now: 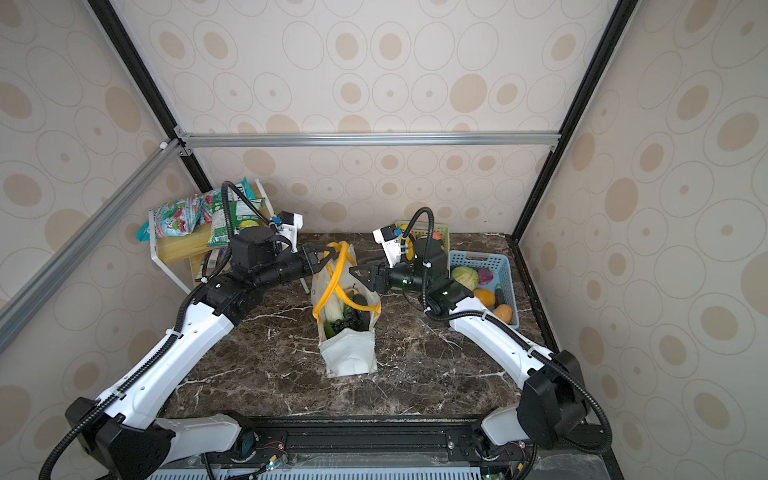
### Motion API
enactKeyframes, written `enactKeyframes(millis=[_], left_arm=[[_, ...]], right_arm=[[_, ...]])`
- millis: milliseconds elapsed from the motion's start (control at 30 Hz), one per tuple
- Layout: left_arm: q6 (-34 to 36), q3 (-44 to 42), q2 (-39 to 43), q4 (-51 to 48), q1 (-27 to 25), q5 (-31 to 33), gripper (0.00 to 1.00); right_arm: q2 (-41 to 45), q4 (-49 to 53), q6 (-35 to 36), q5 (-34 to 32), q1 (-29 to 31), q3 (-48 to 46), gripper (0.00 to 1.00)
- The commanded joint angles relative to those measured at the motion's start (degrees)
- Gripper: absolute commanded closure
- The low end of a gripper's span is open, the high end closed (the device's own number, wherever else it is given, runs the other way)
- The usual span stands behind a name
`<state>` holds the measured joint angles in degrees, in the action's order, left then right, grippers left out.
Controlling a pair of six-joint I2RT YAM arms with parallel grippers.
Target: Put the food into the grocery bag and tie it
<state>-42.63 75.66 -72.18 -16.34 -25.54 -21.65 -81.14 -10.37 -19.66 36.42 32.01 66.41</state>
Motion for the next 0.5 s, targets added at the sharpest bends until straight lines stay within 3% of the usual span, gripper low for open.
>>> enactKeyframes(millis=[0,133,333,467], left_arm=[[0.13,1.6,1.95,0.96,0.23,-0.26,1.0],[-0.21,1.86,2.13,1.05,0.23,-1.22,1.0],[-2.14,2.37,2.5,2.43,0.23,-3.27,1.0],[-4.14,2.52,2.34,4.27,0.2,-4.98,1.0]], right_arm=[[0.72,1.96,3.17,0.67,-0.66,-1.12,0.44],[-0.92,1.46,3.76,1.6,-1.63,-1.48,0.48],[-7.02,-4.62,5.4,15.52,-0.64,0.3,0.48],[-9.29,-3.92,10.14,20.13,1.97,2.93,0.43]])
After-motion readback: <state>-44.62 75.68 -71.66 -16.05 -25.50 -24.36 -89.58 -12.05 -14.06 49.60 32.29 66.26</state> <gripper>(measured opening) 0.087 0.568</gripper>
